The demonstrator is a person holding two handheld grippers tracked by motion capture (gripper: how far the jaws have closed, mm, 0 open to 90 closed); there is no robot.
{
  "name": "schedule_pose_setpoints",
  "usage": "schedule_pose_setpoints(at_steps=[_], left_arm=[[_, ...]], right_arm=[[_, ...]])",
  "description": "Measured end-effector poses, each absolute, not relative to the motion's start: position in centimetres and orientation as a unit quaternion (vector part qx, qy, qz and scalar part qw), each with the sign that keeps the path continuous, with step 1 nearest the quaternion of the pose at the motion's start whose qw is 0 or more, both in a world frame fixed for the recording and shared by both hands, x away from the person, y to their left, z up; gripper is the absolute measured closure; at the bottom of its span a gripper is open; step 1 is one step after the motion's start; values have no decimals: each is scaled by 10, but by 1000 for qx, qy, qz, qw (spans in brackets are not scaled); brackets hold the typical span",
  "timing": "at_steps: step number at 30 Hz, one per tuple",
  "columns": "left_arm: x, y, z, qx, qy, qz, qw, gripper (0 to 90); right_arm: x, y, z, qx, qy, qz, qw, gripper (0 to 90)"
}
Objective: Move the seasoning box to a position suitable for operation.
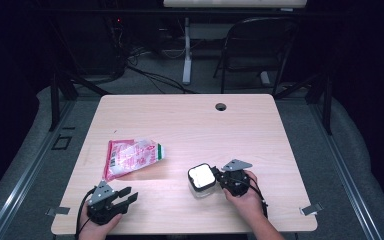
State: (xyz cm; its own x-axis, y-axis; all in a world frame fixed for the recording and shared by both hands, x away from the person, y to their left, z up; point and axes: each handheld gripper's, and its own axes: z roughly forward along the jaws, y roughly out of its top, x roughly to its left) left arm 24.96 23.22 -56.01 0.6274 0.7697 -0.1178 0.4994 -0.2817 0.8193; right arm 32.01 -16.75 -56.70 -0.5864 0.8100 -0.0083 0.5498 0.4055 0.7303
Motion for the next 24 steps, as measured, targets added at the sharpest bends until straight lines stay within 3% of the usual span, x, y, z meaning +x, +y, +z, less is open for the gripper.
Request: schedule_pose_setpoints(at_steps=[14,24], left_arm=[[271,183,-547,800,359,127,464,631],[293,154,-539,798,356,105,474,686]], right_arm=[[288,-164,-567,409,821,365,160,772],[270,-152,-567,382,830,366,178,694]])
